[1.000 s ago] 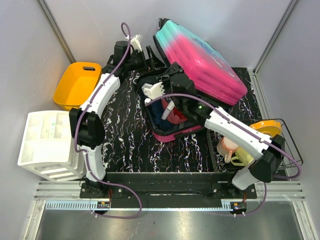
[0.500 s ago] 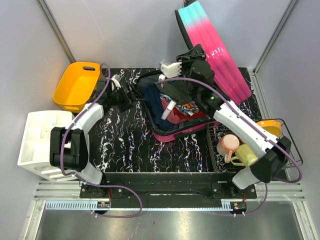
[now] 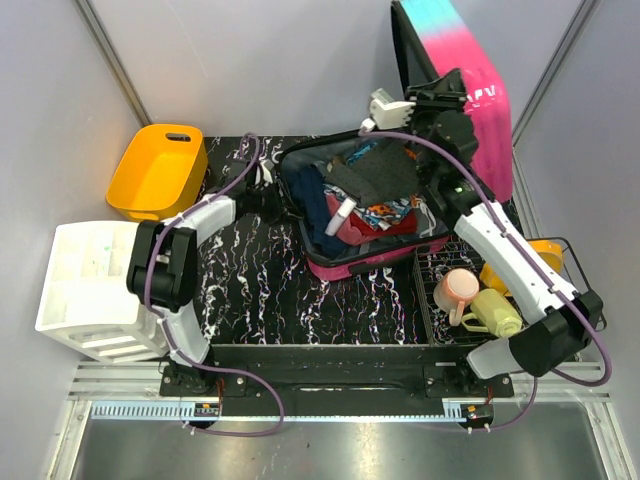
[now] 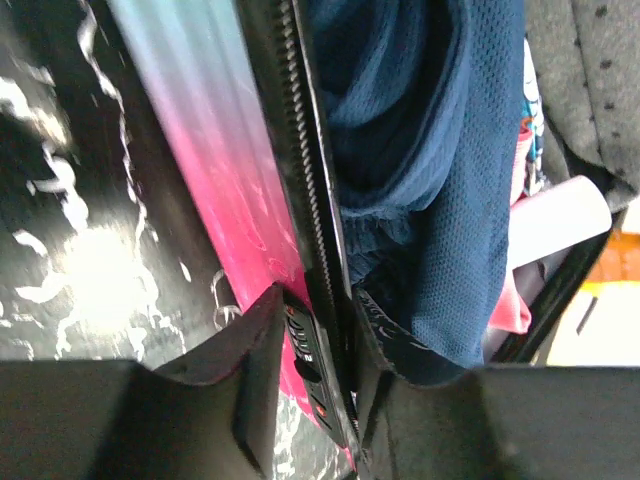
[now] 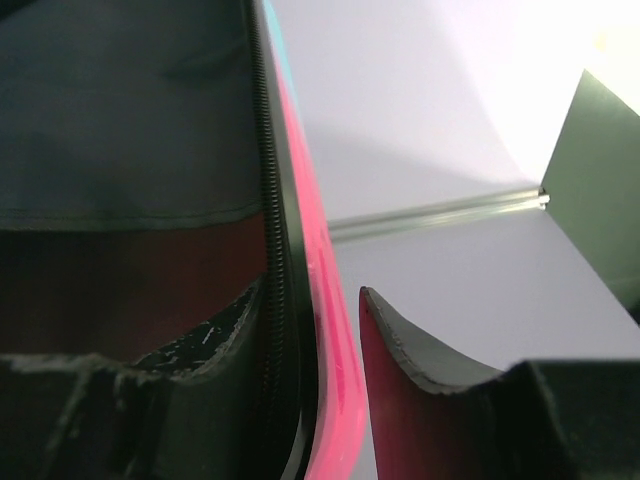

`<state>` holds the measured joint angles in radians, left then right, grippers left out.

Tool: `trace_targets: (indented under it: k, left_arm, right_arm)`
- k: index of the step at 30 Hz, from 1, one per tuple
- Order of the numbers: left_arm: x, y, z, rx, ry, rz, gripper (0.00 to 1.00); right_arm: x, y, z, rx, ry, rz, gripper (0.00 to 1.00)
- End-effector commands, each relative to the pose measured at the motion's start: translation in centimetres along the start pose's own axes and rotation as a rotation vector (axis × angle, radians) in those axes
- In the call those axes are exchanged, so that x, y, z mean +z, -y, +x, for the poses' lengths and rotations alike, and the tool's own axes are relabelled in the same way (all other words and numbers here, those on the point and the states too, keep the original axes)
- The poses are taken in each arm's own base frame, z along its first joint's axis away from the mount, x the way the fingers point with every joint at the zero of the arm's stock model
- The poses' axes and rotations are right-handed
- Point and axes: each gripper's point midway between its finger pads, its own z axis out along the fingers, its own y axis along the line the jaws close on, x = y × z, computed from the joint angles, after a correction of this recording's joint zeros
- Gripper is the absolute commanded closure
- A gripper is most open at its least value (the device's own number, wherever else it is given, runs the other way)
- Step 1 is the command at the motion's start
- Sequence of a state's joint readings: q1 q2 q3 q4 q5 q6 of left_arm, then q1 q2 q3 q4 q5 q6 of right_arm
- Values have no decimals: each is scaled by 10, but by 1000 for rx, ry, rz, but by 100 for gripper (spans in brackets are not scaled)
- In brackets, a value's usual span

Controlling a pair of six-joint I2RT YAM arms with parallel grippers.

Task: Open, take out, and arrange the luggage

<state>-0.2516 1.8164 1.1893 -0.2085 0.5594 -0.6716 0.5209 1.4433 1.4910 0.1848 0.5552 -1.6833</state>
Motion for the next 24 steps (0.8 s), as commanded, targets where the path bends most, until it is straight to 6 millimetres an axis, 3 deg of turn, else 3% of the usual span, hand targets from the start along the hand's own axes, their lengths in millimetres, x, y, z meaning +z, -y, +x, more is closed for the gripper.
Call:
trace_targets:
  k: [1,2,4,5,10,11,13,14,22,23,24]
  left_arm:
    - [26,51,-43,187,97,113,76]
    - [28,69,-49,221,106,139,79]
    - [41,76,-51,260,96,143,83]
    - [44,94,-53,297,104,172,84]
    - [72,120,-49,331,90,226,85]
    - [77,132,-48,343,99,253,86]
    - [89,139,-44,317,87,272,87]
    - [94,145,-39,318,83,285,87]
    - [118,168,-35,296,111,319,87]
    - [118,170,-36,295,120,325,86]
    - [118,170,-37,294,128,320,86]
  right_arm:
    - [5,22,57,49,-96,104,100]
    - [4,24,67,47,-118,110,100]
    - [3,24,94,32,-171,115,100]
    - [1,27,103,32,-187,125,100]
    - [-1,36,156,31,-268,172,100]
    - [-2,39,177,26,-304,183,100]
    - [1,44,191,45,-303,215,100]
    - [1,44,214,35,-344,222,100]
    - [26,47,269,53,-361,303,100]
    - [31,39,277,60,-375,294,97]
    - [32,43,286,76,-389,308,88]
